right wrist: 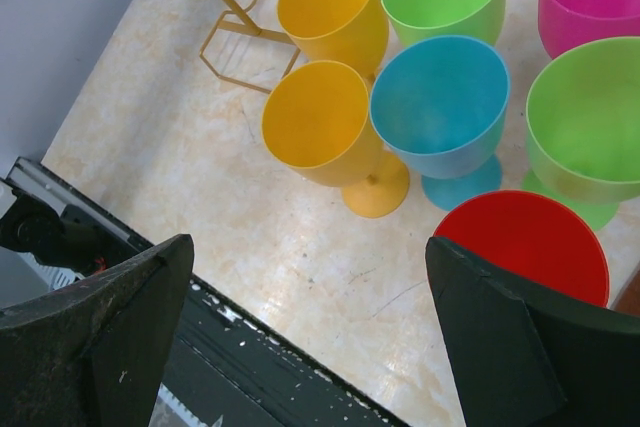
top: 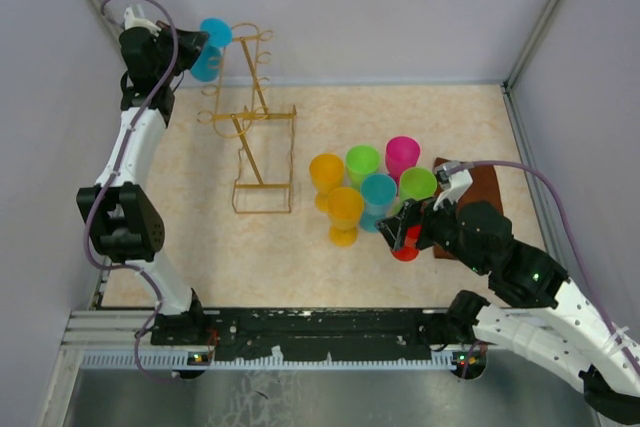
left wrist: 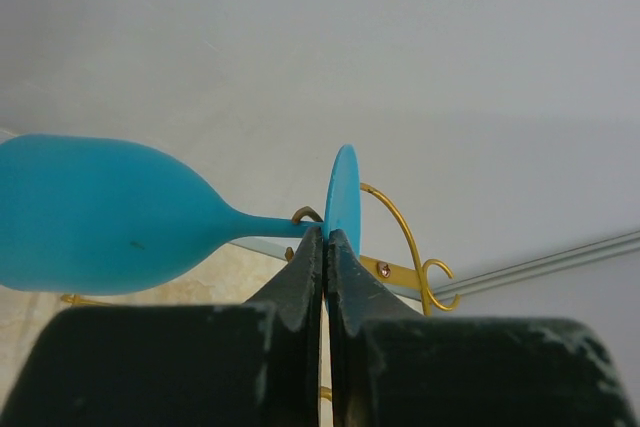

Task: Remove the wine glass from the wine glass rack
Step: Pick up the wine glass from the wine rack.

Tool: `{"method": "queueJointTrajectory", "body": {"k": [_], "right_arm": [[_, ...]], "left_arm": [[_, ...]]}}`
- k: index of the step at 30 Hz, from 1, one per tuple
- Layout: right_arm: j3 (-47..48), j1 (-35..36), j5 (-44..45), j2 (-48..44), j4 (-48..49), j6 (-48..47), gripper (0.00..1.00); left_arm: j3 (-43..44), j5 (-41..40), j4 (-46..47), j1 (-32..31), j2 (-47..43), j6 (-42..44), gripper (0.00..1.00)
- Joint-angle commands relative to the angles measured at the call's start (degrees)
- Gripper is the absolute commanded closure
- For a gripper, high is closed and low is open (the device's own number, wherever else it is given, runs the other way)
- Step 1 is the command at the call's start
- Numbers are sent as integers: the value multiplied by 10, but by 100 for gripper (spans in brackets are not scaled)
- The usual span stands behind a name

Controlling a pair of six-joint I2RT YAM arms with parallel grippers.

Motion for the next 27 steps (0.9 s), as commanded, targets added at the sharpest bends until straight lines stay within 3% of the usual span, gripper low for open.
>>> {"method": "queueJointTrajectory", "body": {"k": [1,20,27], "right_arm": [[12,4,1,2,28,4,1],[16,4,3,-1,21,3,1],[16,4,3,-4,19,3,1]], "left_arm": [[19,-22,7,4,-19,9,99],[-14,-24,47,7,-47,-57,100],[-23,-50,35,8,-60,-41,100]]}}
